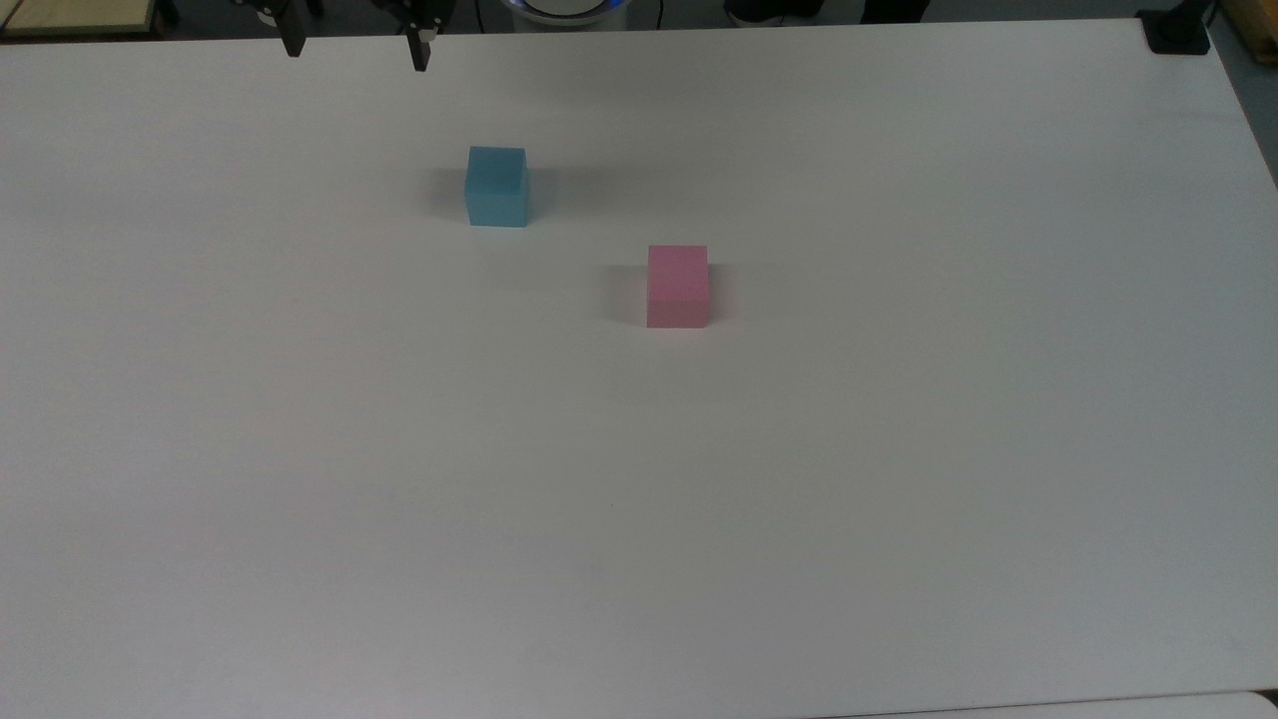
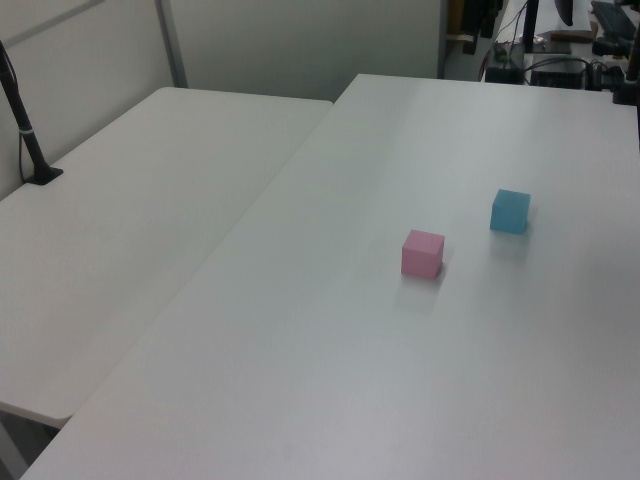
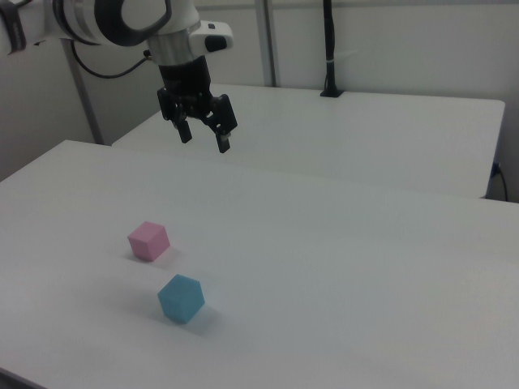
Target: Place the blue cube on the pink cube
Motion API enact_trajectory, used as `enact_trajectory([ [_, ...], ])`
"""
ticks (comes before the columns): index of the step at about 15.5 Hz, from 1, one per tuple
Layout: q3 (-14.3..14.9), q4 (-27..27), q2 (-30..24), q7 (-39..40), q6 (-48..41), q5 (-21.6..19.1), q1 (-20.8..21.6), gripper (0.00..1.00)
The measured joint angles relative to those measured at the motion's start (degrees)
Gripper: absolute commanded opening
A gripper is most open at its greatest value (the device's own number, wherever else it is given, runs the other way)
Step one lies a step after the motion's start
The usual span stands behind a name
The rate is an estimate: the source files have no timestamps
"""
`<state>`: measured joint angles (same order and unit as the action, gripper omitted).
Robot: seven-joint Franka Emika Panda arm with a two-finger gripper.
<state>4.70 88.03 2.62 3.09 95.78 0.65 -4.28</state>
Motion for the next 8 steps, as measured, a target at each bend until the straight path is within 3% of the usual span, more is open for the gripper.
enact_trajectory([
  [8, -0.03, -0.01, 0.0, -0.06, 0.33, 0.0, 0.02, 1.0],
])
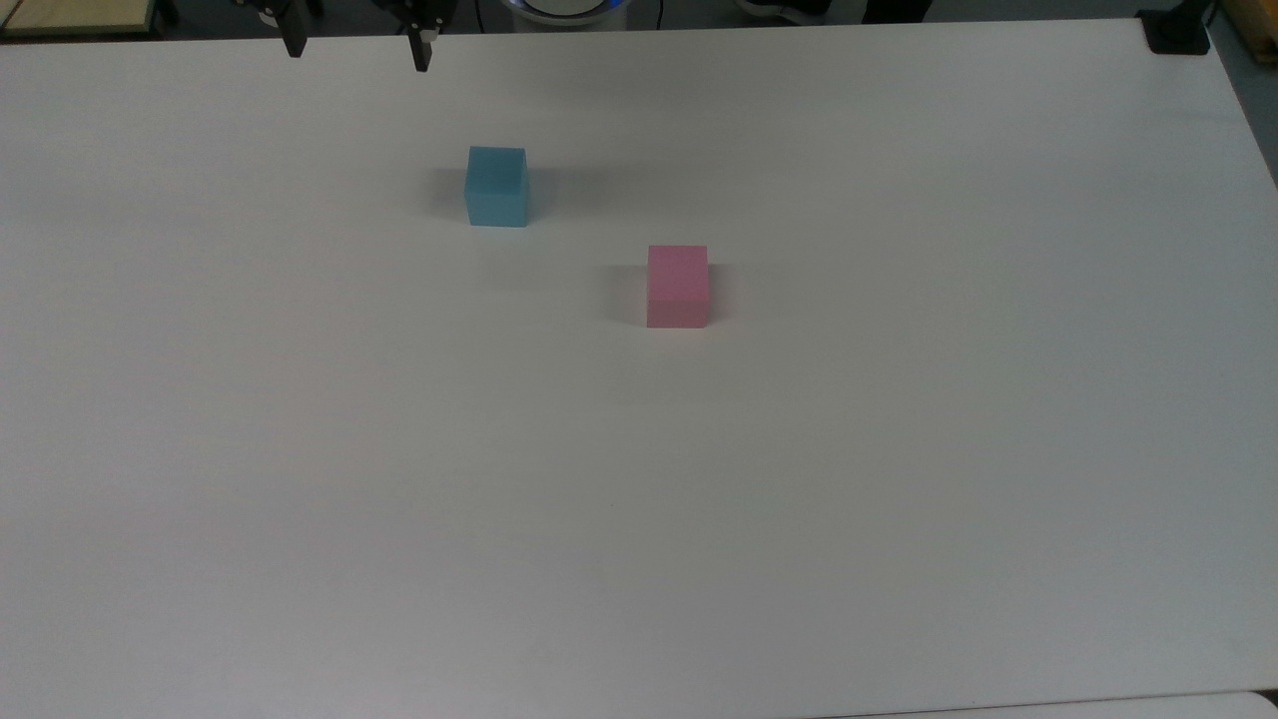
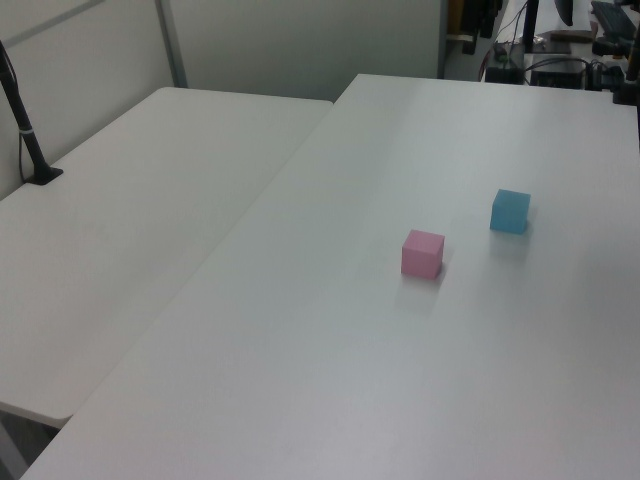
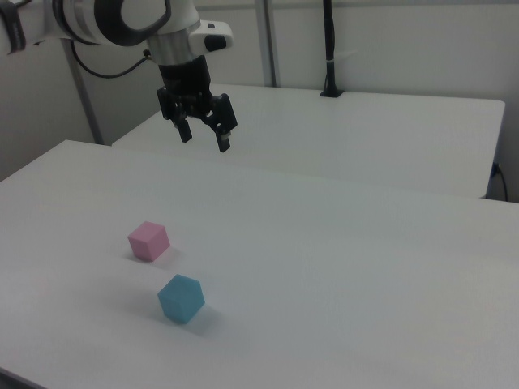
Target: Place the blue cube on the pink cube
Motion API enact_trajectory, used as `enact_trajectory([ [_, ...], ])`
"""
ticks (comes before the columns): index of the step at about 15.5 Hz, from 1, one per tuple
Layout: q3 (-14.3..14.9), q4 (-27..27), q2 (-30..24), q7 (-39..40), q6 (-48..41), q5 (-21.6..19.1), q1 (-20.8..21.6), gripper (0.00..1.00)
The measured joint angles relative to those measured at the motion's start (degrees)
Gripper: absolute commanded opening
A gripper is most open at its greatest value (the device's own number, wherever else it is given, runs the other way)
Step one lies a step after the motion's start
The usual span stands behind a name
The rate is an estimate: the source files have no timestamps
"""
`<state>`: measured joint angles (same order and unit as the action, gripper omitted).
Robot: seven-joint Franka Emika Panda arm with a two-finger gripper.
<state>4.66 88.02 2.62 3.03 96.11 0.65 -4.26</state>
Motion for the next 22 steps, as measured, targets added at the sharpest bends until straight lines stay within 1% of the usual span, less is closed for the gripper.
enact_trajectory([
  [12, 0.46, -0.13, 0.0, -0.06, 0.35, 0.0, -0.12, 1.0],
  [18, -0.37, -0.76, -0.47, -0.03, -0.97, 0.01, 0.32, 1.0],
  [19, -0.43, -1.35, -0.56, -0.02, -2.86, 0.01, 0.92, 1.0],
  [20, -0.53, -2.32, -0.74, -0.02, -5.68, 0.11, 2.46, 1.0],
  [22, -0.72, -2.96, -1.32, -0.16, -7.39, 0.19, 4.43, 1.0],
])
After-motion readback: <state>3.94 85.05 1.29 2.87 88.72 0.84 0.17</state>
